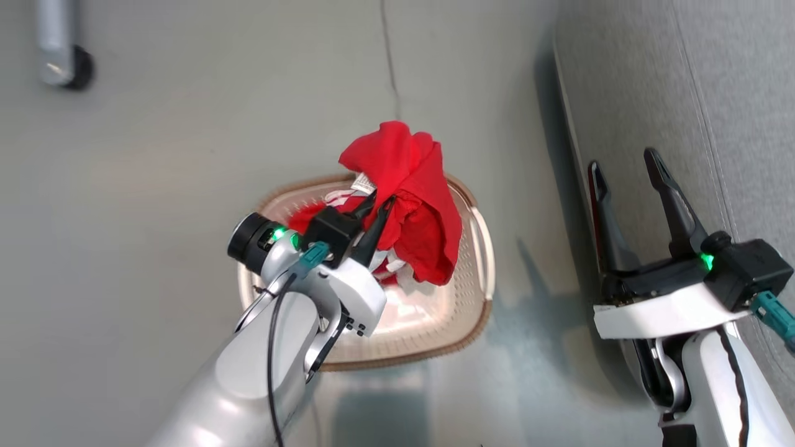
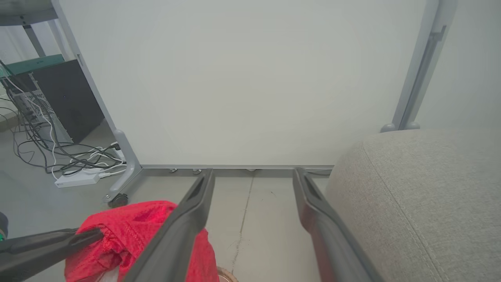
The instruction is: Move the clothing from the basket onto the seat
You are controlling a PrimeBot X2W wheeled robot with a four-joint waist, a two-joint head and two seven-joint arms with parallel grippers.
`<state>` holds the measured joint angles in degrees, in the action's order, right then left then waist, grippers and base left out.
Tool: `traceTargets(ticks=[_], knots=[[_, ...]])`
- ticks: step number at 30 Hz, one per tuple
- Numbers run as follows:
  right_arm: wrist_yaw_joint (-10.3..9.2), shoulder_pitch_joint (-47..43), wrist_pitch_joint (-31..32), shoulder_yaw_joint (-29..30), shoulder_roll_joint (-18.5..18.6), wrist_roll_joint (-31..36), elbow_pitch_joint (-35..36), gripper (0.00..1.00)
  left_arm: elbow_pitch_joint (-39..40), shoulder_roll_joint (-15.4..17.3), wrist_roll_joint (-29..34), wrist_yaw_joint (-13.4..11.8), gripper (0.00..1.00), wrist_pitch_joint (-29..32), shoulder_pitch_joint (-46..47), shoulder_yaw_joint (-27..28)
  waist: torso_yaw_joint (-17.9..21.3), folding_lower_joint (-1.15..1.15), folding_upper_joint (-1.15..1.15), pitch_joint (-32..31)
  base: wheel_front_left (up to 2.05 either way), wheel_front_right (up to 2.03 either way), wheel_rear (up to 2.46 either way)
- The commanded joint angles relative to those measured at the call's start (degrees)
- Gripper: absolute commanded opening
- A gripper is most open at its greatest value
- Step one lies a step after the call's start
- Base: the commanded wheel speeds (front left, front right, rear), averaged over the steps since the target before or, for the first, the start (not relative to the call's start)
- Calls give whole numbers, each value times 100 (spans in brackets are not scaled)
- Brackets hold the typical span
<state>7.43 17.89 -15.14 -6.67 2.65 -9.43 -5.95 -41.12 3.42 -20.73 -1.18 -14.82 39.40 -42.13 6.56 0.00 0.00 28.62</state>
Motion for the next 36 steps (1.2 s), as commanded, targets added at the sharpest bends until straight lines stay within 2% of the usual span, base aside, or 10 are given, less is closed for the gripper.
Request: traceTargets(ticks=[1,6,13,20,29,36], knots=[[11,-96,-2,23,39,67,-11,100,159,87,-18,-51,0,-27,-135,78,-349,0,0,-451,0,0,0],[11,-310,93,8,39,84,-87,100,1097,297,12,-132,0,-29,-614,461,-521,0,0,-873,0,0,0],[11,-592,207,-72,39,41,-136,100,2105,523,-131,35,0,-31,-1199,1079,-634,0,0,-1377,0,0,0],[11,-891,324,-129,38,-12,-102,100,2910,590,-129,215,0,-31,-1693,1684,-653,0,0,-1831,0,0,0],[11,-1227,441,-186,38,-39,-9,100,3415,495,66,510,0,-31,-2092,1995,-628,0,0,-2276,0,0,0],[11,-1416,512,-251,37,-101,29,100,3408,442,166,574,0,-31,-2310,1977,-570,0,0,-2529,0,0,0]])
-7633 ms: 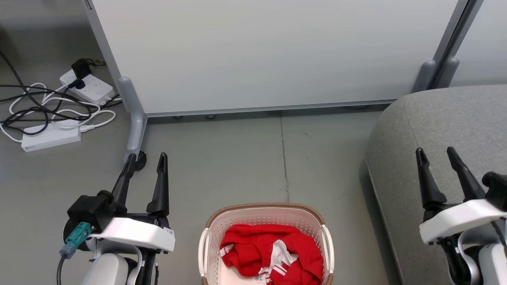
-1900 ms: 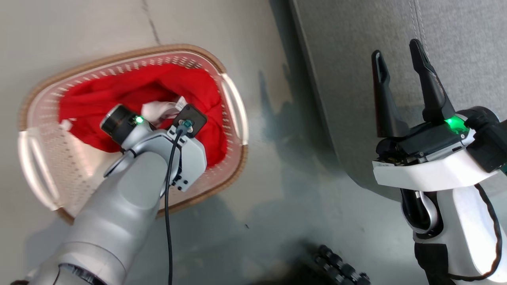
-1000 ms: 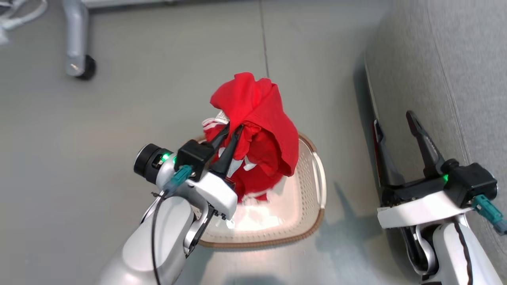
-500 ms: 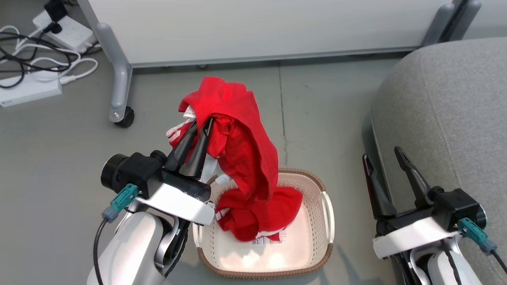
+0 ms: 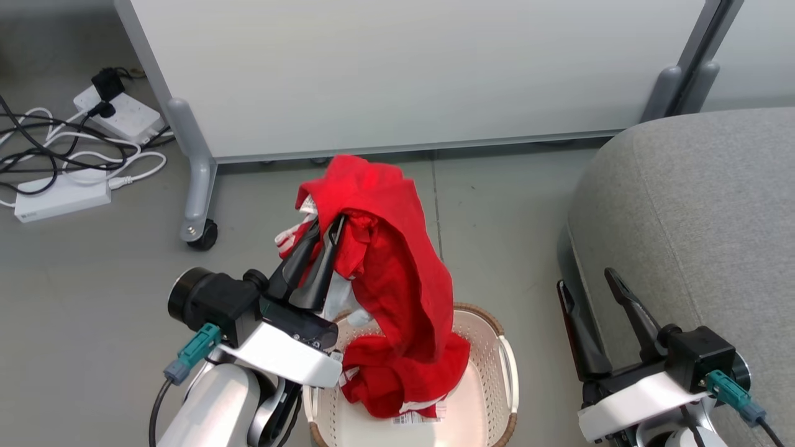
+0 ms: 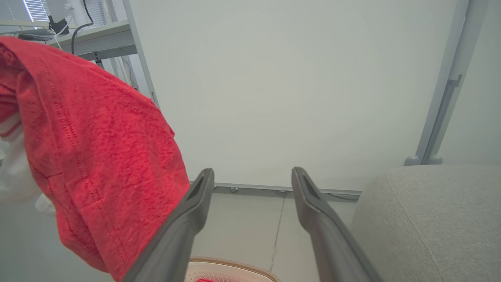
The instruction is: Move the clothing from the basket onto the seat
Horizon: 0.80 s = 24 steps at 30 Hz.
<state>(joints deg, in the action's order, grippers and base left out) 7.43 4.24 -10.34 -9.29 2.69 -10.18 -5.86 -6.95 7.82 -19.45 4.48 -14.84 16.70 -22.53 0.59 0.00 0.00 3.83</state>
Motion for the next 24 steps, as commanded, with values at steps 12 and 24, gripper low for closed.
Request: traceTargets(ticks=[12,24], knots=[[11,-380,82,-44,34,-132,96,100,-133,-93,133,82,0,-29,-310,-90,62,0,0,-375,0,0,0],[11,-363,102,-68,34,-135,159,100,-165,-97,181,119,0,-30,-312,-47,66,0,0,-375,0,0,0]])
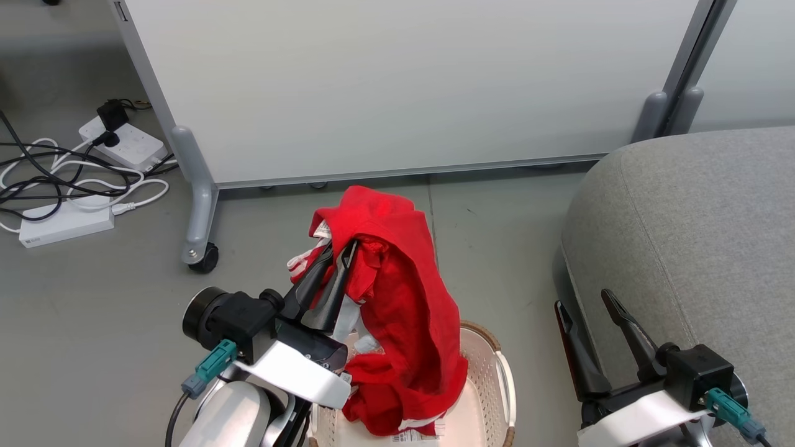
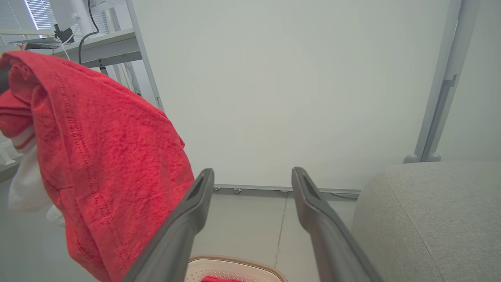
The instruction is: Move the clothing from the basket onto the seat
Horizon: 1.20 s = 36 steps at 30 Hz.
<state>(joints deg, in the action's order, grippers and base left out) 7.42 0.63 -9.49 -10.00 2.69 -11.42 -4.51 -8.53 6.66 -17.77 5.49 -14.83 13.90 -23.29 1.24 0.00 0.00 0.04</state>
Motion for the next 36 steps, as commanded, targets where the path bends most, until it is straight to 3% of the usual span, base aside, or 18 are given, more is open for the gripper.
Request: traceTargets(ticks=[1,14,20,27,36], knots=[[12,0,17,1,34,-8,26,100,-10,16,15,24,0,-31,-30,31,2,0,0,9,0,0,0],[13,204,-42,-242,33,-111,145,100,13,-20,65,52,0,-31,-33,28,-36,0,0,20,0,0,0],[13,686,-65,-1174,30,-367,213,100,51,-36,103,81,0,-31,72,0,-81,0,0,43,0,0,0],[13,1348,-126,-2245,35,-623,-176,100,72,-98,137,102,0,-31,163,-174,-259,0,0,39,0,0,0],[13,2044,-184,-2682,33,-603,-1228,100,170,-172,159,146,0,-31,228,-457,-459,0,0,63,0,0,0]])
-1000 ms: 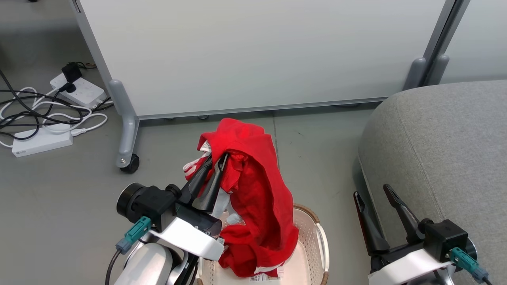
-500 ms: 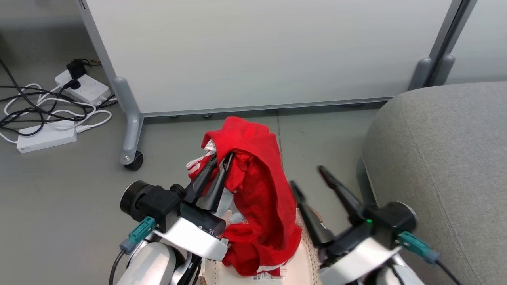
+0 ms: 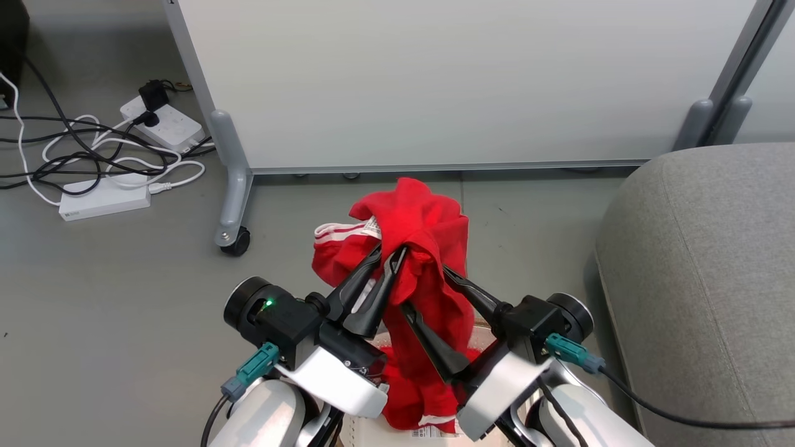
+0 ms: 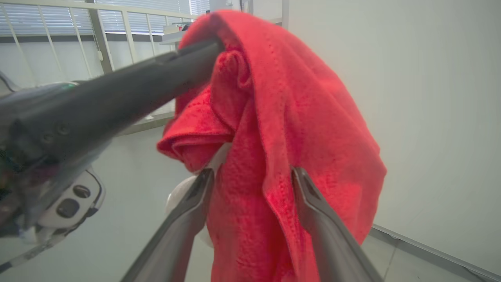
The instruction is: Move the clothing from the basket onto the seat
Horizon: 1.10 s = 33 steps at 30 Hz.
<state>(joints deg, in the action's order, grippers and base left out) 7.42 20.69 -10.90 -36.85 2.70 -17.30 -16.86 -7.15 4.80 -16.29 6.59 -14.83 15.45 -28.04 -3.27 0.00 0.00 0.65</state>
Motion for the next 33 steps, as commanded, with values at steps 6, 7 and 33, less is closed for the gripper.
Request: traceTargets(ticks=[6,7,33], knots=[[13,311,-154,-110,31,-227,-424,0,36,-2,-30,39,0,-31,109,-83,-72,0,0,34,0,0,0],[13,350,-172,-122,30,-258,-475,0,32,-2,-33,42,0,-31,116,-87,-75,0,0,41,0,0,0],[13,471,-445,955,30,-182,-1046,0,264,825,-1,78,100,566,-43,-723,488,0,0,240,0,0,0]])
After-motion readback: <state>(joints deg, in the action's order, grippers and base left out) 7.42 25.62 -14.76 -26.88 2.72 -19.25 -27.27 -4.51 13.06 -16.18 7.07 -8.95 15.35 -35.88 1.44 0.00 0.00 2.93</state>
